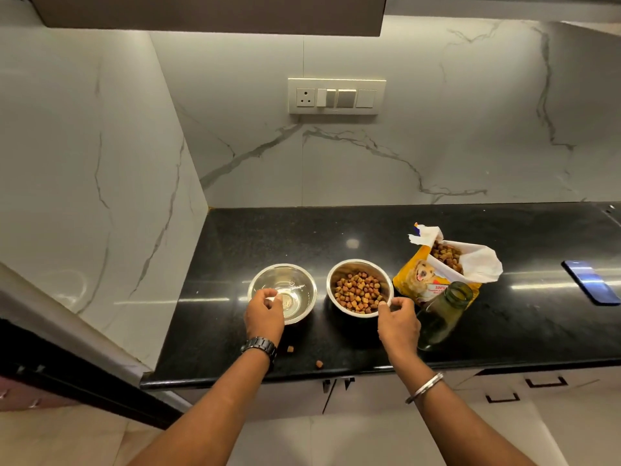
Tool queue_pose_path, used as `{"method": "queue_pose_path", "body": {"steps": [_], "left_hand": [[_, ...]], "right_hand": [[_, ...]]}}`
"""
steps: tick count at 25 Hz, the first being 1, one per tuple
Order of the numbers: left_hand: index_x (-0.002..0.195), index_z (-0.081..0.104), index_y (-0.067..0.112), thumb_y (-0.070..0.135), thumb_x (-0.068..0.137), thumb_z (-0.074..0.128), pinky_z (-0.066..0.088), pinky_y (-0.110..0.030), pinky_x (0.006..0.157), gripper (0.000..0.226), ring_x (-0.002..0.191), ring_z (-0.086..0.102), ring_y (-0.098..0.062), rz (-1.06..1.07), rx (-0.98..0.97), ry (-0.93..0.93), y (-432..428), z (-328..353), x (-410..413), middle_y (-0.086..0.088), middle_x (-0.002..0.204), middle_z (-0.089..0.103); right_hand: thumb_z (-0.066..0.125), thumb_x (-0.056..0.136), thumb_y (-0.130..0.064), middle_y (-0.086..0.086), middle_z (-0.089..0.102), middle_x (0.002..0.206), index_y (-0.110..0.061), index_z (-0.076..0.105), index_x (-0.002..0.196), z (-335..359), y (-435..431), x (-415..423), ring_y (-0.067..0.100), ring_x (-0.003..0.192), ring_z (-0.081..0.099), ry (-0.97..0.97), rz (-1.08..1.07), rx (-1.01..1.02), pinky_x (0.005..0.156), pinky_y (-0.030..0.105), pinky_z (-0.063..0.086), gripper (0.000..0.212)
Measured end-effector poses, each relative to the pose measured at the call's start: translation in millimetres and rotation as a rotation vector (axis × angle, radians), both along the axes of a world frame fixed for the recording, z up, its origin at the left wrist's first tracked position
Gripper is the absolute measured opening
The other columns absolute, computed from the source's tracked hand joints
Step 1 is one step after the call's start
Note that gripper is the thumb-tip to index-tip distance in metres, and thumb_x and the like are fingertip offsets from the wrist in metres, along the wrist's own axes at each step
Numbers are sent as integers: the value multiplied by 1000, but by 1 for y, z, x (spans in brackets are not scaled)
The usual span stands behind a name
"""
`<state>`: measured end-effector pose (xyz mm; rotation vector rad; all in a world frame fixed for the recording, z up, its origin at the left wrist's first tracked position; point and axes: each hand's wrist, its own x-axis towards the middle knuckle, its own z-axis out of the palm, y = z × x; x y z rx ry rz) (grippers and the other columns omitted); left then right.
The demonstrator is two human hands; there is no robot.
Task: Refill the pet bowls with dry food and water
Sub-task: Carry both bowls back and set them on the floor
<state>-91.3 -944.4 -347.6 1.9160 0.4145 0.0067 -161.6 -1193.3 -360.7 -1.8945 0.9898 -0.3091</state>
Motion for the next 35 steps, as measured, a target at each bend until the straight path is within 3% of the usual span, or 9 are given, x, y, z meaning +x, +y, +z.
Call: {"method": "queue_pose_path", "body": {"steps": [4, 11, 16, 18, 20, 22, 25, 28, 35], "left_hand": [[120, 64, 18, 16, 96, 72, 52, -37, 78, 26, 104, 66, -28, 107, 90, 13, 10, -4, 8, -13, 116, 68], [133, 59, 15, 17, 95, 74, 52, -37, 81, 41, 104, 58, -27, 163, 122, 101, 14, -10, 8, -15, 138, 51], [135, 58, 16, 19, 96, 73, 53, -45, 97, 43, 118, 61, -36, 195, 109, 149, 17, -16, 5, -15, 135, 55], [130, 60, 17, 25, 97, 70, 52, -45, 100, 36, 119, 63, -36, 186, 102, 175, 19, -22, 6, -10, 127, 62], [118, 59, 27, 36, 97, 65, 61, -48, 93, 24, 104, 73, -34, 182, 54, 204, 21, -31, 7, -5, 119, 72], [124, 62, 24, 34, 102, 62, 66, -42, 66, 24, 81, 79, -30, 215, -34, 231, 20, -36, 8, -13, 107, 77], [131, 60, 16, 22, 108, 59, 58, -28, 42, 24, 68, 78, -29, 210, -227, 285, 19, -37, 7, -19, 95, 77], [126, 54, 21, 18, 110, 57, 60, -28, 42, 17, 76, 78, -34, 170, -459, 335, 18, -30, 1, -23, 101, 74], [132, 54, 26, 21, 107, 62, 63, -30, 47, 27, 78, 81, -36, 128, -690, 387, 27, -30, -6, -28, 105, 78]], "right_hand": [[67, 101, -39, 17, 63, 133, -21, 41, 154, -2, -7, 2, 40, 117, 66, 72, -6, 38, 95, 54, 60, 62], [66, 98, -44, 17, 59, 137, -24, 37, 158, -13, -10, 9, 39, 109, 73, 91, -1, 121, 87, 58, 66, 70], [63, 107, -34, 10, 65, 118, -18, 40, 160, -16, -17, 11, 30, 88, 77, 80, -23, 235, 58, 35, 66, 60], [60, 109, -31, 16, 74, 104, -18, 42, 159, -17, -18, 11, 24, 74, 75, 70, -33, 296, 57, 34, 66, 55], [58, 111, -28, 18, 77, 94, -15, 48, 155, -19, -17, 12, 24, 66, 73, 69, -24, 333, 60, 36, 67, 47], [56, 111, -27, 19, 78, 91, -13, 54, 147, -21, -15, 12, 25, 66, 74, 67, -3, 379, 63, 39, 68, 38], [56, 112, -28, 23, 79, 94, -13, 52, 149, -24, -11, 12, 32, 74, 80, 49, 5, 500, 61, 36, 67, 40], [56, 112, -26, 26, 80, 95, -12, 49, 153, -26, -10, 13, 35, 80, 82, 38, 11, 603, 58, 34, 65, 43], [58, 112, -19, 27, 81, 95, -9, 57, 138, -24, -8, 16, 36, 82, 83, -21, -33, 762, 55, 33, 66, 28]]}}
